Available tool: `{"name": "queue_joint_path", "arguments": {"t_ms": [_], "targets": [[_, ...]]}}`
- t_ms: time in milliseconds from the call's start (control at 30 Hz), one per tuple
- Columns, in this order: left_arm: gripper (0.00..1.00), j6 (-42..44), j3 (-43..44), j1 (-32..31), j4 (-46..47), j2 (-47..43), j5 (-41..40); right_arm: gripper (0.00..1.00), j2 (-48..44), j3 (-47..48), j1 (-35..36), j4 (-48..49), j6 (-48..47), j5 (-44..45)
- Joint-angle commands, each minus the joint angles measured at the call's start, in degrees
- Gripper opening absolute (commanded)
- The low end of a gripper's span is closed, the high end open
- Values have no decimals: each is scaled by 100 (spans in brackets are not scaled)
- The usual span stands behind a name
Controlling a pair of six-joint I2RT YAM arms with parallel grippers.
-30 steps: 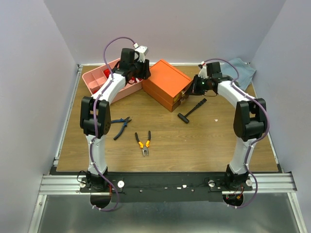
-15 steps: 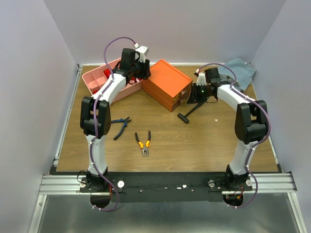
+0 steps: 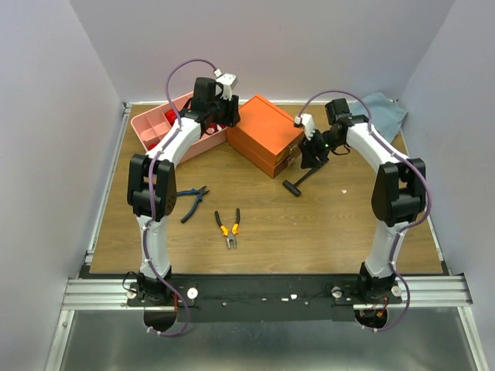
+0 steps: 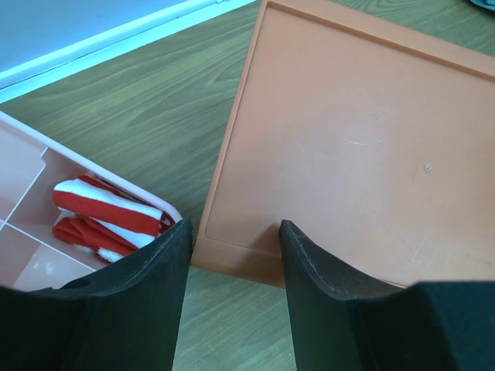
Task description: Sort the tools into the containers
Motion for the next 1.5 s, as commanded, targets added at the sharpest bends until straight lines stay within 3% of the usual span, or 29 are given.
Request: {"name": "queue_joint_path", "arguments": {"t_ms": [0, 100, 200, 600, 800, 1000, 1133, 1300, 1467], "targets": [[57, 69, -181, -225, -503, -164, 157, 57, 488, 587, 47, -1627, -3048, -478], [57, 87, -278, -225, -520, -226, 149, 57, 576, 763, 99, -2139, -4121, -356], [57, 70, -374, -225, -512, -296, 140, 58, 507, 536, 187, -2062, -4809, 66], [57, 87, -366, -207, -520, -322, 96, 54, 936, 403, 548, -1728, -5594, 989], [57, 78, -199, -181, -529, -278, 69, 48, 1428, 1141, 600, -2271, -5532, 1209], [57, 61, -181, -172, -520, -278, 78, 39, 1412, 844, 627, -2378, -5910, 1614], [57, 43, -164, -181, -503, -261, 87, 14, 1026, 81, 662, -2080, -6156, 1798], [57, 8, -59, -163, -468, -226, 87, 4, 33, -458, 653, -2043, -5999, 1123], [57, -54, 135, -155, -441, -208, 131, 1, -706, 513, 609, -2596, -5147, -552]]}}
